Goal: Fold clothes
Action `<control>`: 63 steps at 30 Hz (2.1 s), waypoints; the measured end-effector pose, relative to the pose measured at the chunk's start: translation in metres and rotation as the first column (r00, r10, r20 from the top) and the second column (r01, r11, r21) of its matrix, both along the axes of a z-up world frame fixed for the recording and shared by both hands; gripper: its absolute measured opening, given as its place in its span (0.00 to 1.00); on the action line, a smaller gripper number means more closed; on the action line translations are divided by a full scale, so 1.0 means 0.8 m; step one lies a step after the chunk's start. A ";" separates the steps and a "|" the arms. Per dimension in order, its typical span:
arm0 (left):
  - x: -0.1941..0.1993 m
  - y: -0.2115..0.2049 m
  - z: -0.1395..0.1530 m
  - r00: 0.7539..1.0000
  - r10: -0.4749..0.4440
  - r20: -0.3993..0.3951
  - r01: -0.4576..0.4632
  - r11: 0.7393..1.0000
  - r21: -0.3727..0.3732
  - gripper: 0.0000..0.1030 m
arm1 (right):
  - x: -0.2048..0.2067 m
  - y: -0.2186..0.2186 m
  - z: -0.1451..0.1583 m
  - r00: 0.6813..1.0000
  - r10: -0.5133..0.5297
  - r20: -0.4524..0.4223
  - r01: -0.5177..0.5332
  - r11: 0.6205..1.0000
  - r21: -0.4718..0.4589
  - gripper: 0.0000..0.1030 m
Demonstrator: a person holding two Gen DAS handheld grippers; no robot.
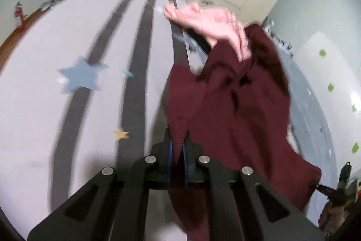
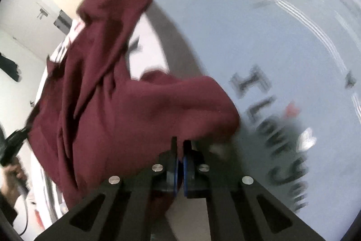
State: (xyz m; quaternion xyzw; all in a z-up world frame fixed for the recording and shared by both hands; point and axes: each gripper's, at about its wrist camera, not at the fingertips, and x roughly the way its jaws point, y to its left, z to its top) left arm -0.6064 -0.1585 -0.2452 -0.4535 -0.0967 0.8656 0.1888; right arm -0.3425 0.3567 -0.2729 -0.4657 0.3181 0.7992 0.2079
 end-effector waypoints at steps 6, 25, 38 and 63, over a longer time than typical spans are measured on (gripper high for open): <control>0.116 -0.059 0.072 0.991 0.091 0.093 -0.094 0.995 0.025 0.05 | 0.008 0.060 0.072 0.998 0.068 0.016 -0.069 0.995 0.073 0.02; 0.340 -0.066 -0.053 0.904 0.306 0.299 -0.274 0.951 -0.146 0.52 | 0.062 0.099 0.011 0.969 0.088 0.232 -0.105 0.993 0.060 0.38; 0.142 -0.120 -0.145 0.893 0.346 0.289 -0.327 0.938 -0.115 0.67 | 0.062 0.089 -0.020 0.978 -0.083 0.190 0.091 0.995 -0.034 0.40; 0.004 -0.229 -0.093 0.915 0.394 0.087 -0.323 0.846 -0.424 0.09 | -0.071 0.095 -0.001 0.980 0.029 0.197 -0.053 0.992 0.118 0.04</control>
